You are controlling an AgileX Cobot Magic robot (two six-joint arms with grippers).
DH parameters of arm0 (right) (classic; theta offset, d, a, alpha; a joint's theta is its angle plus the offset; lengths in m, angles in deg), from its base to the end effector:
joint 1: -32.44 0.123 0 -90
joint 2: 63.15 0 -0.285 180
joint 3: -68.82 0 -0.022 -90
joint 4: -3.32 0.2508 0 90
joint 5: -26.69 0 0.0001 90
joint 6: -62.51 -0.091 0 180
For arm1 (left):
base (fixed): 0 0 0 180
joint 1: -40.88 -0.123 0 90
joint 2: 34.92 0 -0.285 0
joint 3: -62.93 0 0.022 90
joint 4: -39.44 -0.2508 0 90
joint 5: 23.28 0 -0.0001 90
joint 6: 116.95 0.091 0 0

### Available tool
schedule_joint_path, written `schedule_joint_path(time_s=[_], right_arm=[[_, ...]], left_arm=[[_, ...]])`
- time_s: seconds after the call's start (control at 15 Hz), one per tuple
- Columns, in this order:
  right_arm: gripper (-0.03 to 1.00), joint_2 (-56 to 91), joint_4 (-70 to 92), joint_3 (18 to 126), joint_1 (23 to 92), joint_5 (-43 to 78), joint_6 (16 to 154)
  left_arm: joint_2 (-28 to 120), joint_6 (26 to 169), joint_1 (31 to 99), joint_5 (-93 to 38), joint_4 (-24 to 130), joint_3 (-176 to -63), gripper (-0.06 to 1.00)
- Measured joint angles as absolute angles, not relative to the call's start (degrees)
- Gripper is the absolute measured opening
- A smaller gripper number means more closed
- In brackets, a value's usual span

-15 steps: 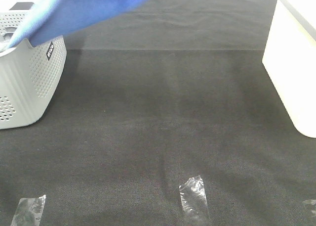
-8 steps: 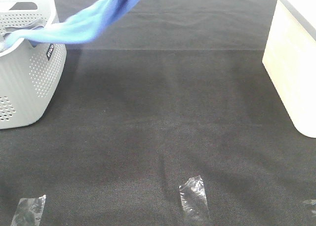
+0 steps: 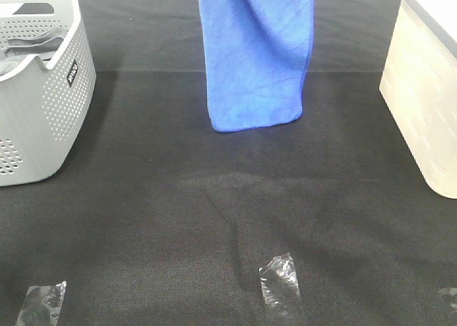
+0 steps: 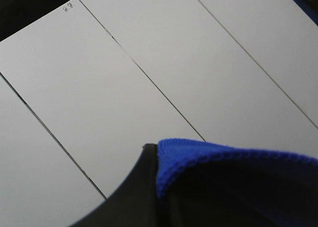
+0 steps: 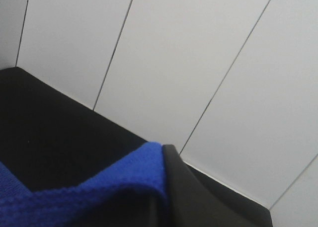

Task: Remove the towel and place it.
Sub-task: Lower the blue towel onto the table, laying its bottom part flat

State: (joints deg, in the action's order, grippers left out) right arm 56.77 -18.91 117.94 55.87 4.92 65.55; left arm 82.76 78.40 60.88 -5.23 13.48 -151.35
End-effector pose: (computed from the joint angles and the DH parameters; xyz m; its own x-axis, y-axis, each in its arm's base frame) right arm 0.4289 0.1719 0.4715 0.0911 -0.3964 -0.9135 -0.2494 0.8790 -0.4063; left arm 0.4300 -0.1696 0.4611 0.5741 0.4714 -0.6694 0.1123 0.7646 0.6347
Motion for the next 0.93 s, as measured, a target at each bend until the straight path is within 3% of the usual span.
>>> schedule_joint_path(time_s=[0.33, 0.6, 0.67, 0.93], right_arm=[[0.03, 63.99, -19.25, 122.01, 54.84, 13.91, 64.29], [0.03, 67.6, -19.25, 122.81, 50.37, 24.8, 62.51], [0.03, 68.57, -18.68, 124.36, 48.99, 31.22, 62.51], [0.03, 70.92, -16.27, 129.4, 46.42, 34.43, 62.51]], left_arm=[[91.47, 78.63, 57.9, 1.82, 16.12, -156.51, 0.0], [103.62, 78.63, 56.87, 2.39, 16.46, -173.58, 0.0], [108.83, 78.69, 56.75, 2.05, 16.52, -182.18, 0.0], [116.39, 78.75, 56.75, 0.21, 16.63, -198.05, 0.0]])
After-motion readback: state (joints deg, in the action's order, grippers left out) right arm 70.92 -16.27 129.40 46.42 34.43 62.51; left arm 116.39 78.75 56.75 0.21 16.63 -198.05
